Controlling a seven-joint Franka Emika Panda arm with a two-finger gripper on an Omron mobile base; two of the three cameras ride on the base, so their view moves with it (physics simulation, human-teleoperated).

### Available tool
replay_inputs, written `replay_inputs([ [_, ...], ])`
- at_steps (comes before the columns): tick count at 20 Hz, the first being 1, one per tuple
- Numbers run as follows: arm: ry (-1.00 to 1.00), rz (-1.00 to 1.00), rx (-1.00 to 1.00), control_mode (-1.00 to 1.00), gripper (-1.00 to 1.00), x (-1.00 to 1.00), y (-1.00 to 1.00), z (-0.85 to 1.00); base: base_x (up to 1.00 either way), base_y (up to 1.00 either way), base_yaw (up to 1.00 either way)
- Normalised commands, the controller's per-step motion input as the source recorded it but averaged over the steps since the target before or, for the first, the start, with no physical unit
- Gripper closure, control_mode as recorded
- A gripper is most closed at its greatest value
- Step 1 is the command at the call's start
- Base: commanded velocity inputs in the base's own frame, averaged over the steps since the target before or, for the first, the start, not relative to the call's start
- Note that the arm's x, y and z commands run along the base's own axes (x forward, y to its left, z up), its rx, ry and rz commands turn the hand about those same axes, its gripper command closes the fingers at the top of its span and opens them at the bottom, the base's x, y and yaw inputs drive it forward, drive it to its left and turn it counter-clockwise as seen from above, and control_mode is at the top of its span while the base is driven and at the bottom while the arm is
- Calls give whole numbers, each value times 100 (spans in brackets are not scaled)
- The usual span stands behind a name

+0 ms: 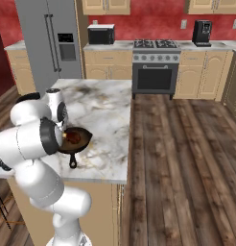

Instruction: Pick up the pan with the steak in it and place it on the dining table. Then place the steak on the plate.

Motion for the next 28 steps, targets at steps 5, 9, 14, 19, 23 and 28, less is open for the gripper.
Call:
replay_inputs([
  [5, 0, -20, -4, -100, -100, 19, 59, -7, 0, 0, 0],
  [9, 0, -2, 0, -100, -100, 0, 4, 0, 0, 0, 0],
  [14, 0, 0, 0, -100, -100, 21, 0, -5, 0, 0, 0],
  [19, 0, -1, 0, -100, -100, 32, -1, -13, 0, 0, 0],
  [23, 0, -1, 0, -100, -100, 31, 0, -14, 0, 0, 0],
  [28, 0, -1, 0, -100, -100, 15, 0, -8, 0, 0, 0],
])
